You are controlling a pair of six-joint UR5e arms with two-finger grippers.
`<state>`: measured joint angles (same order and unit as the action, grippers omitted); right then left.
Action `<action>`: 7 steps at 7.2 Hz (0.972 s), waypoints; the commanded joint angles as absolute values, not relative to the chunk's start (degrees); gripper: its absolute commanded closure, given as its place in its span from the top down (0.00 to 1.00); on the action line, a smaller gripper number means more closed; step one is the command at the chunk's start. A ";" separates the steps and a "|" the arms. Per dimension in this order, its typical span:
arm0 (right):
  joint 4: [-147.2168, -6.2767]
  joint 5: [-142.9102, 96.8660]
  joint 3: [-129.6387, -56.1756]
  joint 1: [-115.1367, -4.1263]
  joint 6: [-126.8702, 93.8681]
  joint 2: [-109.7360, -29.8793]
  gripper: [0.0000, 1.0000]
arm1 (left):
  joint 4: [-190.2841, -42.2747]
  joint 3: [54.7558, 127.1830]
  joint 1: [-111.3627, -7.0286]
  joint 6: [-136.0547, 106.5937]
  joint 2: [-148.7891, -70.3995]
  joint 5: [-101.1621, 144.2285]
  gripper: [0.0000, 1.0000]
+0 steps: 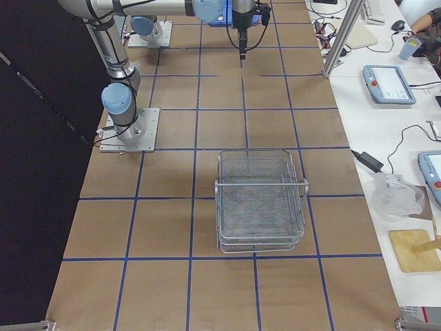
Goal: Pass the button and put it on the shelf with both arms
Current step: 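Lift the button and carry it with the left gripper toward table center, then hold the button out with the left gripper while the right gripper approaches it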
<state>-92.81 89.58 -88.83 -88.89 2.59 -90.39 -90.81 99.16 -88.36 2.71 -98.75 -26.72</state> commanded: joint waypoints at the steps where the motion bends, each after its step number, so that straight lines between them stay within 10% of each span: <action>1: -90.97 83.20 -88.24 -88.42 11.04 -91.58 1.00 | -89.91 99.67 -91.92 -1.48 -96.79 -15.32 0.00; 7: -84.11 73.22 -89.12 -86.23 57.42 -100.19 1.00 | -87.36 100.10 -93.34 -5.89 -92.29 -15.03 0.00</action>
